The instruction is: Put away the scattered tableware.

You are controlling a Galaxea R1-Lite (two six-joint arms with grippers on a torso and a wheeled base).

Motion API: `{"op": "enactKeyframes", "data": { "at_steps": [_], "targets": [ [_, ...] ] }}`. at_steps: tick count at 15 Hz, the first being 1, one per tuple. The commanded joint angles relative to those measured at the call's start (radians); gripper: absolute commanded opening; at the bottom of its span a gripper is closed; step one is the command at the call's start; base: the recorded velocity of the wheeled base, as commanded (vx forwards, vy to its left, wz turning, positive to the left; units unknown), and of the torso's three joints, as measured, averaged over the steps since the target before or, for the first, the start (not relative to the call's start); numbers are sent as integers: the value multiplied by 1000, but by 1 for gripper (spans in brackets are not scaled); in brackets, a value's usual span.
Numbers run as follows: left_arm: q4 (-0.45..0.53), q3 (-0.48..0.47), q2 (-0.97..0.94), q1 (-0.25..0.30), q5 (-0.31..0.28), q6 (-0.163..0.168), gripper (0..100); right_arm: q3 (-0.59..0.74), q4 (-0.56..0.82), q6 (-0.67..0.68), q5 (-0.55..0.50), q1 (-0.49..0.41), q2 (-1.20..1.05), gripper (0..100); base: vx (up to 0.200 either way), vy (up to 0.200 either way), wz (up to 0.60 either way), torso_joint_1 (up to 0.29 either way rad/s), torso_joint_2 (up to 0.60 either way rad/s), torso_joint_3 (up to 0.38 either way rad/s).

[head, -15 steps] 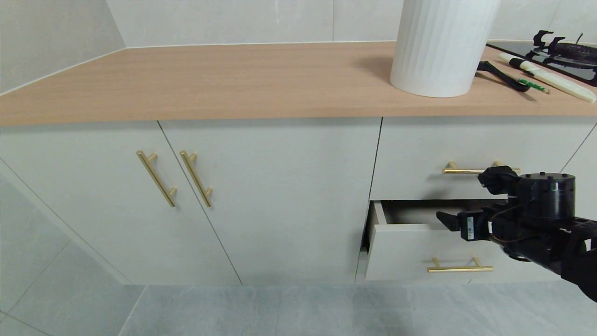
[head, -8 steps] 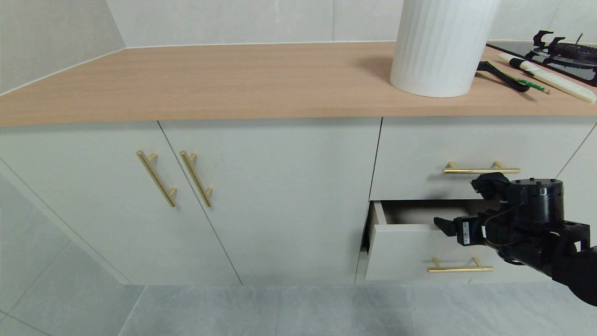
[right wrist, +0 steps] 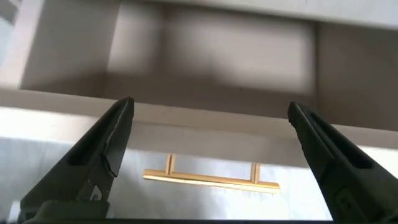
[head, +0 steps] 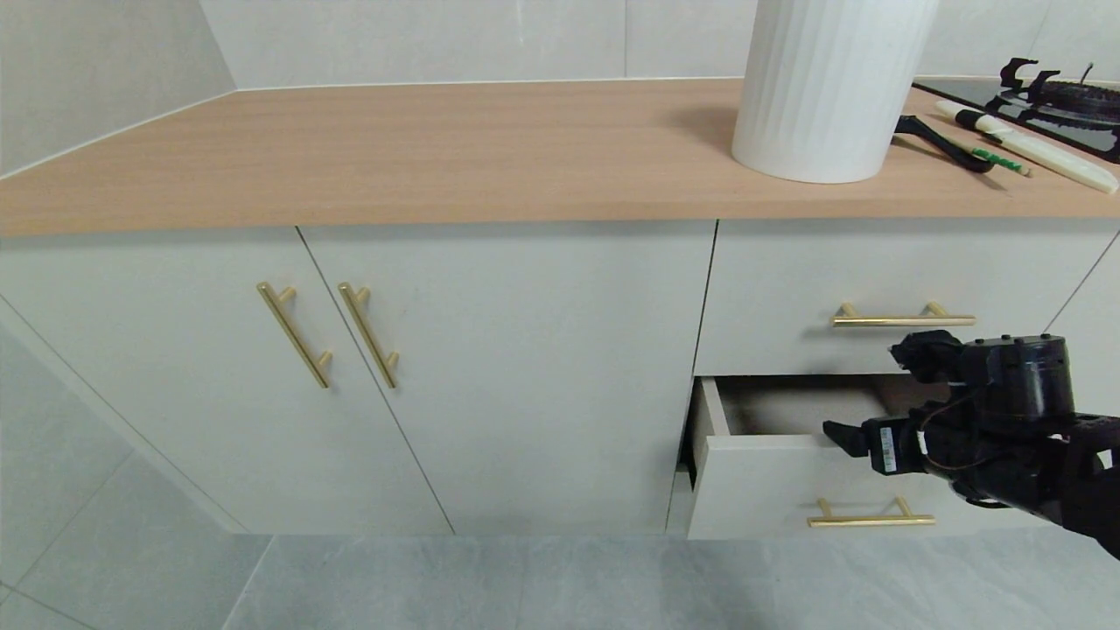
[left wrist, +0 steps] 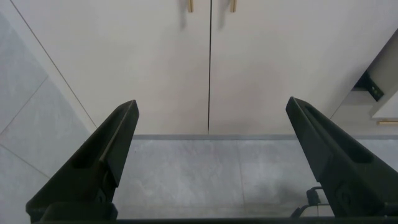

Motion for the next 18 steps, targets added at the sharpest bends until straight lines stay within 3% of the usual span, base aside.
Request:
{"op": "enactKeyframes", "data": {
  "at_steps": [1,4,8,13,18],
  "targets": [
    [0,0,1,0,1,0,100,-9,33,-2,1,-1,-31,100,0,0,0,0,0,0],
    [0,0,1,0,1,0,100,-43,201,-3,27,-1,-99,100,0,0,0,0,0,0],
    [0,0,1,1,1,0,100,-127,569,-37,99,-1,-209,100,0,0,0,0,0,0],
    [0,0,1,1,1,0,100,-132,786,-146,98,10,-238,100,0,0,0,0,0,0],
    [0,0,1,1,1,0,100,-132,1047,-214,65,105,-241,100,0,0,0,0,0,0]
  ]
}}
